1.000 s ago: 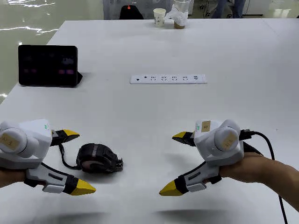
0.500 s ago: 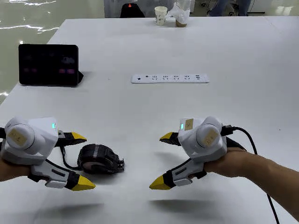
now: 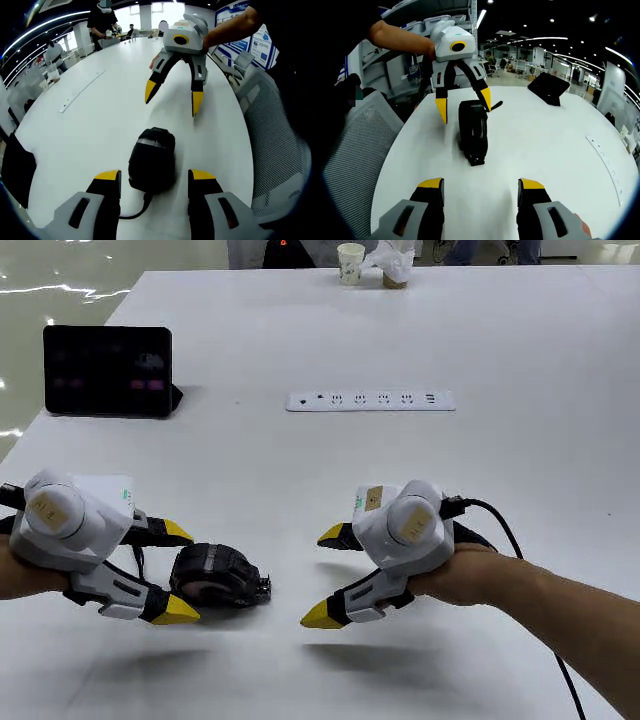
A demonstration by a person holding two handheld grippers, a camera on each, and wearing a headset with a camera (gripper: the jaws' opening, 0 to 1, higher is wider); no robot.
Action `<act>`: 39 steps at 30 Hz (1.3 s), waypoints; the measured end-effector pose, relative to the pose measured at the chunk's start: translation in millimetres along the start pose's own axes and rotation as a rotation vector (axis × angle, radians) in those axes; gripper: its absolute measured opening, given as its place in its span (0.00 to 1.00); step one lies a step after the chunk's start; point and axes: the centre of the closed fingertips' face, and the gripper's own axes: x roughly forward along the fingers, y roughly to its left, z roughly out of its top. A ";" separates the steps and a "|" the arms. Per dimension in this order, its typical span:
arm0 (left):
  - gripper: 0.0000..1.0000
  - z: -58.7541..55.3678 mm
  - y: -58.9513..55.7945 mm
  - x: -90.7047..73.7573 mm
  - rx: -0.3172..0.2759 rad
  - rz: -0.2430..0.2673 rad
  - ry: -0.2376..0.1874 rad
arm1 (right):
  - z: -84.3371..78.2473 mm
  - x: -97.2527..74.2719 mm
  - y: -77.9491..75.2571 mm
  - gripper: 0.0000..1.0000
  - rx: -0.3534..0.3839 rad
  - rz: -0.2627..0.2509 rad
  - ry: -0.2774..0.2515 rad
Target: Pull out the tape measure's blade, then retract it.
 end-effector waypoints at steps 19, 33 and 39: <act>0.37 -4.5 3.6 6.8 0.041 -0.045 0.050 | 13.1 28.6 5.1 0.40 -0.058 0.047 -0.009; 0.30 -6.2 3.9 9.2 0.051 -0.057 0.059 | 14.9 42.9 6.1 0.25 -0.092 0.064 -0.005; 0.27 -6.3 6.8 10.4 0.050 -0.054 0.055 | 16.0 48.2 6.2 0.19 -0.102 0.069 -0.006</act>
